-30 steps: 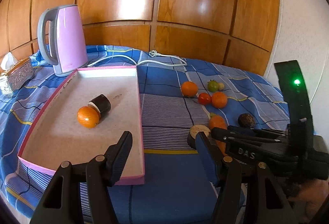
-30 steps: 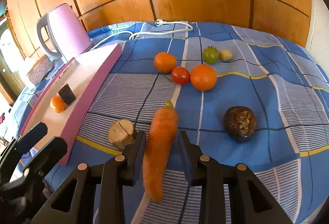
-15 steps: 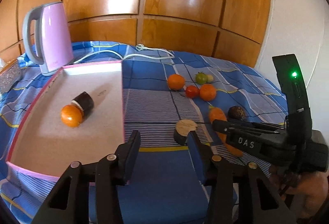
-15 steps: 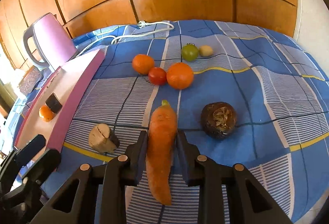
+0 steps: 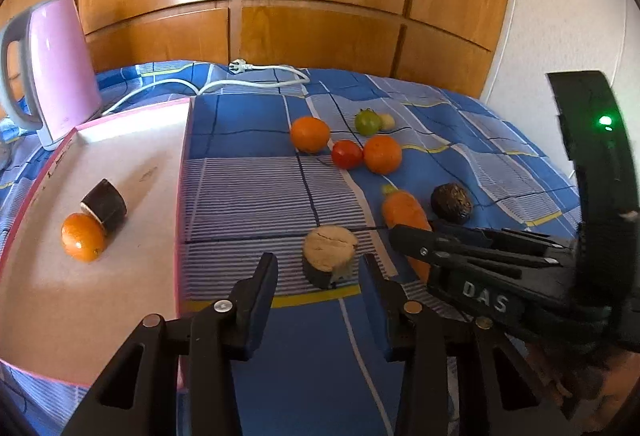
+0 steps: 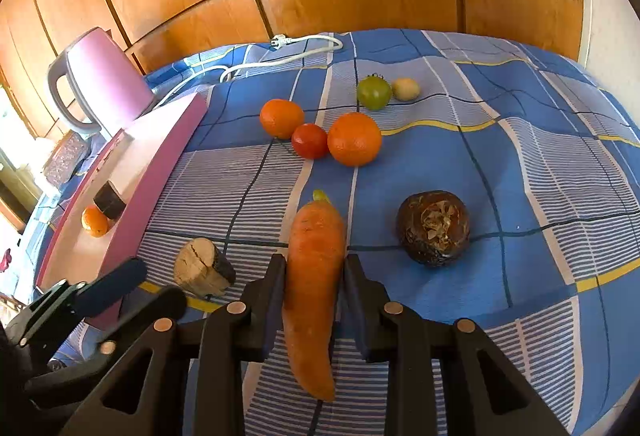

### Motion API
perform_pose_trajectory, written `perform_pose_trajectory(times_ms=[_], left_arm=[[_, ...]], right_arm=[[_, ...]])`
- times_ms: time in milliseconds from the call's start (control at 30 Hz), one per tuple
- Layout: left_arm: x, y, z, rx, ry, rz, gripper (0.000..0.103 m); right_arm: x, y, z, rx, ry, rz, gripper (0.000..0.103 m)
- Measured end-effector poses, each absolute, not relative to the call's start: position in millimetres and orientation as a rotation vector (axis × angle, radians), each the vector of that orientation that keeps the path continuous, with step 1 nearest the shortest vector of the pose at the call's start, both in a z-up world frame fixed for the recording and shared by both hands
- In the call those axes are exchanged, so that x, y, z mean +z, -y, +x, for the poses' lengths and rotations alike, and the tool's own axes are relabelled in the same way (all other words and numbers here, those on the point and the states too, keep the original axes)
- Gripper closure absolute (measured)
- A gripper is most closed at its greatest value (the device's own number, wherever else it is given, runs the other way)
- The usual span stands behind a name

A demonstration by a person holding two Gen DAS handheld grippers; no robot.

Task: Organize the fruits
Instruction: 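Grasp the carrot with the right tool while the left tool grasps the beige slice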

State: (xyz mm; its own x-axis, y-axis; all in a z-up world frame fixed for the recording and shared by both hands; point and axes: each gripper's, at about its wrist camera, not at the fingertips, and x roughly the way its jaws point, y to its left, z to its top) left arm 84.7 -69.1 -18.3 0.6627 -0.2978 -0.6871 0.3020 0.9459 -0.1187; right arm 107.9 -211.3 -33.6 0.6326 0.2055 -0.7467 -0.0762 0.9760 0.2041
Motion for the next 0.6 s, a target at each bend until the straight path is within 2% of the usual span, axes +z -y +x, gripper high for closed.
perform_pose_trajectory(times_ms=[400,567,600], left_arm=[[-22.7,71.5,103.4,-0.346,-0.781,-0.015,0.062],[-24.9,73.2,105.5,-0.366,-0.784,-0.022,0.068],[-24.9,74.3,105.1,-0.371,-0.781,-0.019,0.072]], right_arm=[[-33.7,220.3,108.8,0.164,-0.868,0.217,0.074],[-33.2,218.7,108.2,0.161,-0.862,0.210,0.074],[-33.0,218.5,108.1,0.161,-0.860,0.206,0.074]])
